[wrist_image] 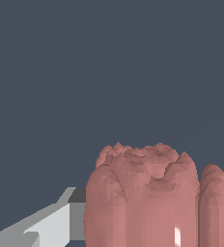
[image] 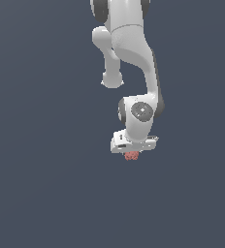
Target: Pick up the object and move it to a goal position.
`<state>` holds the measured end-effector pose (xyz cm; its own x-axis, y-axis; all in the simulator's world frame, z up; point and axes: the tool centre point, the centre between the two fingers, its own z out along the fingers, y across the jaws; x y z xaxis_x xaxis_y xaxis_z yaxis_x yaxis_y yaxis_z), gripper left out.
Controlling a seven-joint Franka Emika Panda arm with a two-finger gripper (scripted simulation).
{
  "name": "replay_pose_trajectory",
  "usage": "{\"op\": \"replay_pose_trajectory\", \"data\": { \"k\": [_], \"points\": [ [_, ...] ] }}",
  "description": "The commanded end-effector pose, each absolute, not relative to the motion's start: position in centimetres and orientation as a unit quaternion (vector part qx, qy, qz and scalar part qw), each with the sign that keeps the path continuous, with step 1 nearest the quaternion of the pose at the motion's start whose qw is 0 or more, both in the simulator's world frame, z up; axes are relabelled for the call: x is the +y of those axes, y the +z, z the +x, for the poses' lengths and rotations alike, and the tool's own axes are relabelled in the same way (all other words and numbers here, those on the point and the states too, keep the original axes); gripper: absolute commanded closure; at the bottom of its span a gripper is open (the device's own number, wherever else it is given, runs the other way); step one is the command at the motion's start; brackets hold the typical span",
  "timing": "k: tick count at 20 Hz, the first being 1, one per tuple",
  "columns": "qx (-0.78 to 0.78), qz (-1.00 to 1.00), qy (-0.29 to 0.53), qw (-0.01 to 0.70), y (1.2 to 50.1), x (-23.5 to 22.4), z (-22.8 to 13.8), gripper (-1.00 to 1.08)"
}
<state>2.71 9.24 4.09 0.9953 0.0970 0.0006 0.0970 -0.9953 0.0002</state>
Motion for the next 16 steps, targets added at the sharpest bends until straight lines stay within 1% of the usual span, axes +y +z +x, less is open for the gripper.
{"op": "replay_pose_trajectory", "data": {
  "k": [1, 5, 8, 16],
  "points": [
    [0.049, 0.999, 0.001, 0.0, 4.2, 9.1, 2.8, 1.08],
    [0.049, 0.999, 0.001, 0.0, 5.0, 7.9, 3.1, 1.08],
    [0.049, 0.999, 0.001, 0.0, 6.1, 6.1, 3.6, 1.08],
    [0.049, 0.999, 0.0, 0.0, 10.8, -0.9, 5.7, 1.08]
  ]
}}
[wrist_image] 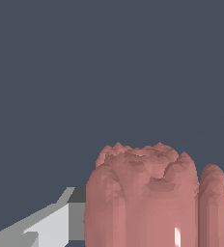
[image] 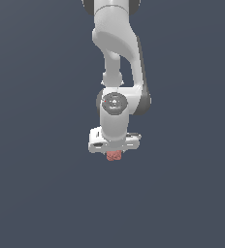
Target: Pick up the object and move it to a goal position.
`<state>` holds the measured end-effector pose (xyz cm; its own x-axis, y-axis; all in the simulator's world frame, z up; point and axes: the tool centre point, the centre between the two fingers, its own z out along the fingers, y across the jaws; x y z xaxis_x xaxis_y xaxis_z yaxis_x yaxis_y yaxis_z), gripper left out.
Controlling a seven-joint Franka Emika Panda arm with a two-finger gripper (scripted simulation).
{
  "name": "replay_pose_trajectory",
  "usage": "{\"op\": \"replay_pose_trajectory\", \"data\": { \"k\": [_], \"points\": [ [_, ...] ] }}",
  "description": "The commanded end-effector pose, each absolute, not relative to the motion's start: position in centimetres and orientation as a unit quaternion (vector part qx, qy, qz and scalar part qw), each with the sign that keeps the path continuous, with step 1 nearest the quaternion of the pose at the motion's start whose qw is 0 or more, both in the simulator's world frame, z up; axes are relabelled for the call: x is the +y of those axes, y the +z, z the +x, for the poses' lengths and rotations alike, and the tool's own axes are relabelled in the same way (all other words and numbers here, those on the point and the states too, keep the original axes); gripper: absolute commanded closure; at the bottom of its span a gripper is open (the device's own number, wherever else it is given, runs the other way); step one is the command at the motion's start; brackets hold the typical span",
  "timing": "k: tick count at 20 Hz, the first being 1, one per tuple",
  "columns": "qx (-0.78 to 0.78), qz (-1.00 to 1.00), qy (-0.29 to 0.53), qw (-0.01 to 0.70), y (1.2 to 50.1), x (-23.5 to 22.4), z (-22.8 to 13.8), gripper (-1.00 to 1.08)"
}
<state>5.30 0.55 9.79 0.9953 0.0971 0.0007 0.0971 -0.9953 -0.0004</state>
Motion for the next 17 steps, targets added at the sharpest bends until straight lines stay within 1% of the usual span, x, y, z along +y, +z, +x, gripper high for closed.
{"op": "replay_pose_trajectory", "data": {
  "k": [1, 5, 8, 12, 17],
  "points": [
    [-0.049, -0.999, 0.0, 0.0, 11.4, -1.8, 6.0, 1.08],
    [-0.049, -0.999, 0.0, 0.0, 13.5, -5.1, 7.1, 1.08],
    [-0.049, -0.999, 0.0, 0.0, 14.6, -6.7, 7.7, 1.08],
    [-0.049, -0.999, 0.0, 0.0, 15.4, -8.0, 8.2, 1.08],
    [-0.049, -0.999, 0.0, 0.0, 15.7, -8.4, 8.5, 1.08]
  ]
}}
